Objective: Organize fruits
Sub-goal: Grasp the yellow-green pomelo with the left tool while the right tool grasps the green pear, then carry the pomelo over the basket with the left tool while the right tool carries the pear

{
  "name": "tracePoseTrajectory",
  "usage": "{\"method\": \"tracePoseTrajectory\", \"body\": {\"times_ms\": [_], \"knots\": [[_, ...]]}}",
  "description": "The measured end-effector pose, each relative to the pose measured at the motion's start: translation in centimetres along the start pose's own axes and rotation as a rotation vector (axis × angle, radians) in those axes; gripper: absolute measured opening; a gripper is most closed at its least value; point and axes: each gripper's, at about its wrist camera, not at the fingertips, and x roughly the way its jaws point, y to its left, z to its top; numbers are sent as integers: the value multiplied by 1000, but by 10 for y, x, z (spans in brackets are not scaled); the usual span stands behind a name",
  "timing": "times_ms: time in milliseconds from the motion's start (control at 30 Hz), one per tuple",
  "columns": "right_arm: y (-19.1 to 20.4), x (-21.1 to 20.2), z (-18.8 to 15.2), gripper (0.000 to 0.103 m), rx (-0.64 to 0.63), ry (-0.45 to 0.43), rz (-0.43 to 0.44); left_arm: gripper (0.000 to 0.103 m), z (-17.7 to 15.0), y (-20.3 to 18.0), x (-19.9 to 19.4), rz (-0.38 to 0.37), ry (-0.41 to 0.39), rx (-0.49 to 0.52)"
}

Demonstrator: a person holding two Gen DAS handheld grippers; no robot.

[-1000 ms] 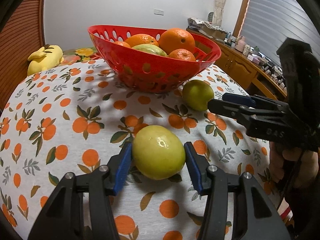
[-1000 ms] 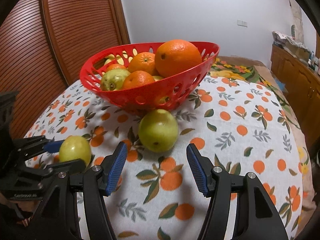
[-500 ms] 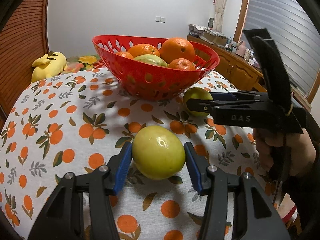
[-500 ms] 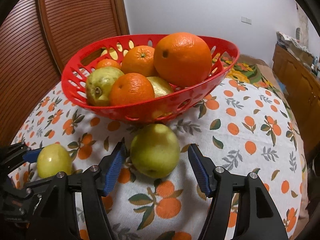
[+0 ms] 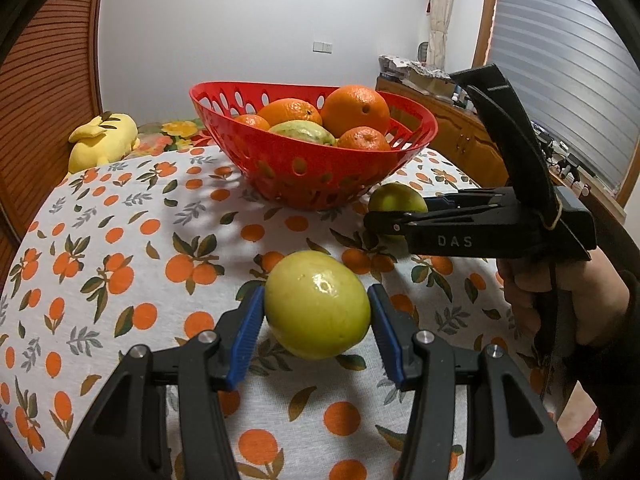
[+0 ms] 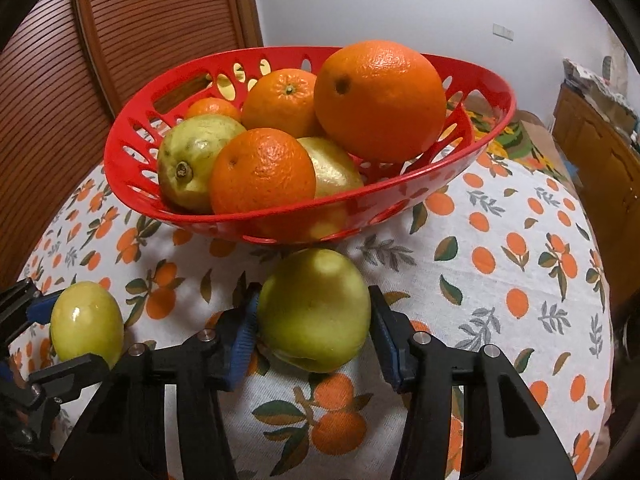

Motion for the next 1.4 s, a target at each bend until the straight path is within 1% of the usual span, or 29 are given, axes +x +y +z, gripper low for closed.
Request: {"method": "tracePoseTrajectory", "body": {"times_ms": [133,467,600,800,1000,1400], "knots": [[-2,-8,-10,52,19,-6,32,52,0,0,0,2,-3,2],[-3,-44,-42,52,47,-66,74,52,0,-3,-3,14,-18,14],[0,-55,-47,52,61,-89,89,52,0,-2,-4,13,-23,11],[4,-69,-53,52,62,-118,87,52,1,-2,-5,10,-29,14],[5,-80,-53,52,59,-143,87,51,6,-2,-10,-6,-37,8],[11,-109,-28,52,18,-213,82,52,38,-6,-40,-13,-125,41]]}}
